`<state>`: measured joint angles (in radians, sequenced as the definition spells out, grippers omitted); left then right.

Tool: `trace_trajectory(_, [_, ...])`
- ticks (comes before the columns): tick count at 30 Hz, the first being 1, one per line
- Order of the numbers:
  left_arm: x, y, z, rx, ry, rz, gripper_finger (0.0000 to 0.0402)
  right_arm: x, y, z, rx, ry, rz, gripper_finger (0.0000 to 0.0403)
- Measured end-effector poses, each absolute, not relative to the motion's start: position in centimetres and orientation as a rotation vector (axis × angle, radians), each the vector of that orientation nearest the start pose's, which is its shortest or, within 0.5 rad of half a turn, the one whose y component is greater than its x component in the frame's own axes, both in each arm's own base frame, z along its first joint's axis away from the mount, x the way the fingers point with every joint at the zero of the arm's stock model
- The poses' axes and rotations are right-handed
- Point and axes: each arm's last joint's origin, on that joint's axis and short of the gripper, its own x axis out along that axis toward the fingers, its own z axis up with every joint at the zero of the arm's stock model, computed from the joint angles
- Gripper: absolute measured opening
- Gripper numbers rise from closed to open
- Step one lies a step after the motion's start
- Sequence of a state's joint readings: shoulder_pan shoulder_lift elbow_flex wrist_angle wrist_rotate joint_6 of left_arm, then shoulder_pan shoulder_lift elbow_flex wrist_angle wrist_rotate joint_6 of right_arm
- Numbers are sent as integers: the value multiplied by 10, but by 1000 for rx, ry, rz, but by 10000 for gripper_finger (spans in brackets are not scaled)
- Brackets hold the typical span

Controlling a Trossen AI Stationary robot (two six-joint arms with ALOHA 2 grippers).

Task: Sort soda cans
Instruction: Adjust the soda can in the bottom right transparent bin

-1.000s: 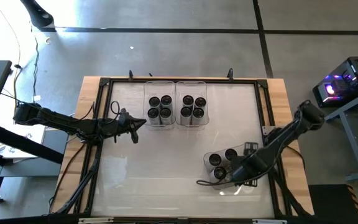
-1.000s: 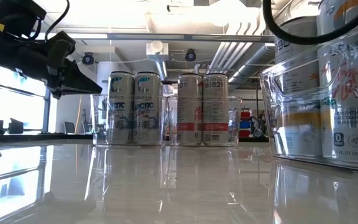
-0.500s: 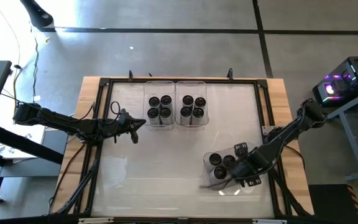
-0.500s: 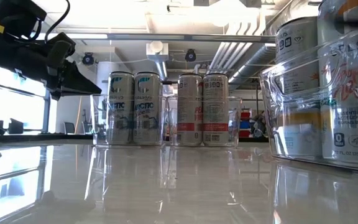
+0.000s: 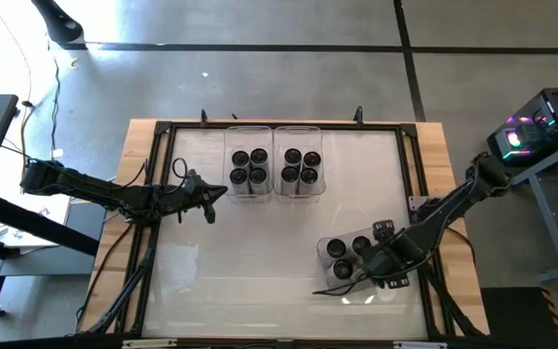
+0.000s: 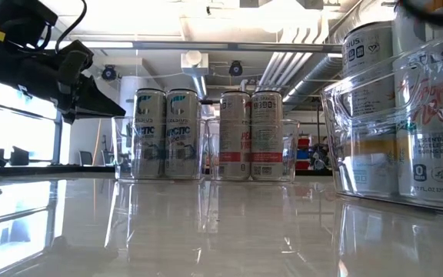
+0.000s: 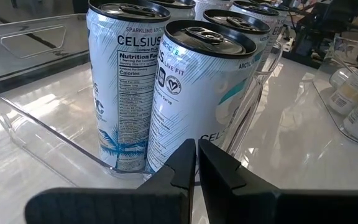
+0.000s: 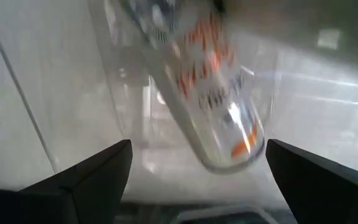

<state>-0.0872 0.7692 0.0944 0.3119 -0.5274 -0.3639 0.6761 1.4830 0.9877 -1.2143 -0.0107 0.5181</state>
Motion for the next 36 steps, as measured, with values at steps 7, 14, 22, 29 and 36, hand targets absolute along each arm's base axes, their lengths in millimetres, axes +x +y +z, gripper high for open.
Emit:
trace_trajectory(7, [147,2,148,-243,266,491,14,154,144,201,-274,1638,47,366])
trace_trajectory(14, [146,2,148,-236,268,489,14,154,150,193,-325,1542,52,366])
trace_trajectory(22, [146,2,148,-236,268,489,14,156,150,198,-270,1553,5,366])
trace_trajectory(29, [146,2,148,-235,269,489,14,164,149,221,-287,1511,-67,366])
trace_trajectory(36, [146,2,148,-235,269,489,14,180,141,233,-244,1454,-128,366])
